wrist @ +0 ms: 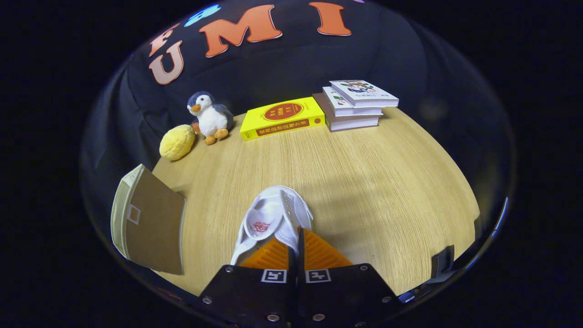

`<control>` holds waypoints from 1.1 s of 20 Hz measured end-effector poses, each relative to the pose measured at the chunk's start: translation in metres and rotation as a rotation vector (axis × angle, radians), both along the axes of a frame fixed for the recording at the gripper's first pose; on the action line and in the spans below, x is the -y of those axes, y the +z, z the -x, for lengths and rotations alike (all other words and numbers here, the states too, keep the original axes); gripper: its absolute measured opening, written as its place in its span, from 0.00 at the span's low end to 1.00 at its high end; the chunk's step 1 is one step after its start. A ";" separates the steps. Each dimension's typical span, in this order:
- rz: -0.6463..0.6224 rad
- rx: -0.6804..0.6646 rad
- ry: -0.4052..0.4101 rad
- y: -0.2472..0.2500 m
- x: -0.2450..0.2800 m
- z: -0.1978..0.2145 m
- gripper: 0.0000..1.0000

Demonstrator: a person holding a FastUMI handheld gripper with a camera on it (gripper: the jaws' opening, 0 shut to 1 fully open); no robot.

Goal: Open the storage box then place both shoes into the box .Put the left shoe in first, then the right shoe, with the right side of both shoes facing outward in a uniform manner.

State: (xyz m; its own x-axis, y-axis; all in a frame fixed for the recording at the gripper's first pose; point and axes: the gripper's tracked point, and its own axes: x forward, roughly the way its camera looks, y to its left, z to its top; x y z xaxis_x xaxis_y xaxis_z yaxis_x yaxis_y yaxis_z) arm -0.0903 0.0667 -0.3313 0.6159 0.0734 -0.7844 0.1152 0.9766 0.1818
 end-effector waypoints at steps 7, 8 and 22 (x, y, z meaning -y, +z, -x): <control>-0.033 0.098 -0.005 0.058 -0.033 -0.027 0.00; -0.052 0.108 -0.017 0.068 -0.039 -0.031 0.01; -0.191 0.185 0.084 0.160 -0.183 -0.039 0.00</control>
